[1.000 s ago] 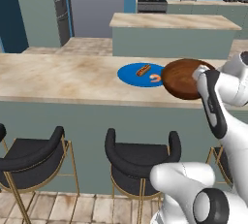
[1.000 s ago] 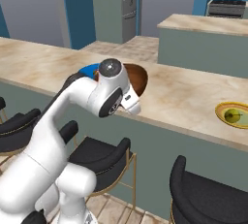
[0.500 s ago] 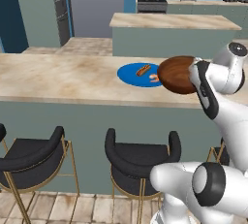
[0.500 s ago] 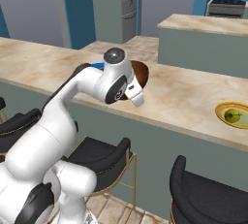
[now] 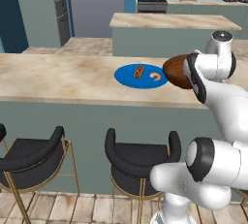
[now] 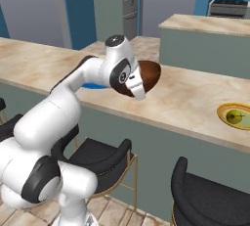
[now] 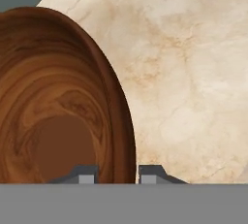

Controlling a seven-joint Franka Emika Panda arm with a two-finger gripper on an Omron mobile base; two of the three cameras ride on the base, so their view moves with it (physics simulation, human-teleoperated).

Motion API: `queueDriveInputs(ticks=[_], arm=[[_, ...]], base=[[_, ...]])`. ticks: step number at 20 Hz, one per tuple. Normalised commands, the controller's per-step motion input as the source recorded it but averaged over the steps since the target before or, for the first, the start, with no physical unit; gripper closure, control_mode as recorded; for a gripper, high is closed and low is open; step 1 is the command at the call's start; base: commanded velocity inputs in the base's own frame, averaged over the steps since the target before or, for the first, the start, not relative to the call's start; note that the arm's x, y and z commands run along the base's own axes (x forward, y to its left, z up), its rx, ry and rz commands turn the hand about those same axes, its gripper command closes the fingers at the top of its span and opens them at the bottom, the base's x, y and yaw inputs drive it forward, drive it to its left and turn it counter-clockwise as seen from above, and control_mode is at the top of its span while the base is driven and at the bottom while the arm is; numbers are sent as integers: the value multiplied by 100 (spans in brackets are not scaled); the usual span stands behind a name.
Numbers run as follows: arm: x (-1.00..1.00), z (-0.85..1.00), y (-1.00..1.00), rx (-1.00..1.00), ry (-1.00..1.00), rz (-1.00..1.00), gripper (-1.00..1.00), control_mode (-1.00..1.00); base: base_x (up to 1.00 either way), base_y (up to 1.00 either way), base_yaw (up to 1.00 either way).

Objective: Take the smaller bowl and place it next to the appetizer plate on the dining counter , and place the larger bowl next to the plate with cooked food.

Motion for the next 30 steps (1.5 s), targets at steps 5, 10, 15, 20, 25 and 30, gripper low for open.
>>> queueDriveInputs(ticks=[5,10,15,20,25,30], arm=[[8,-14,-25,0,0,-29,100,-100],[22,-11,6,0,0,-24,100,-100],[27,-23,23,0,0,-19,100,-100],[2,-7,6,0,-2,-15,-100,-100],[-28,1,8,0,-13,-9,-100,-100],[-47,15,37,-2,-13,-6,-100,-100]], base=[[0,0,0],[0,0,0],[0,0,0],[0,0,0],[0,0,0],[0,0,0]])
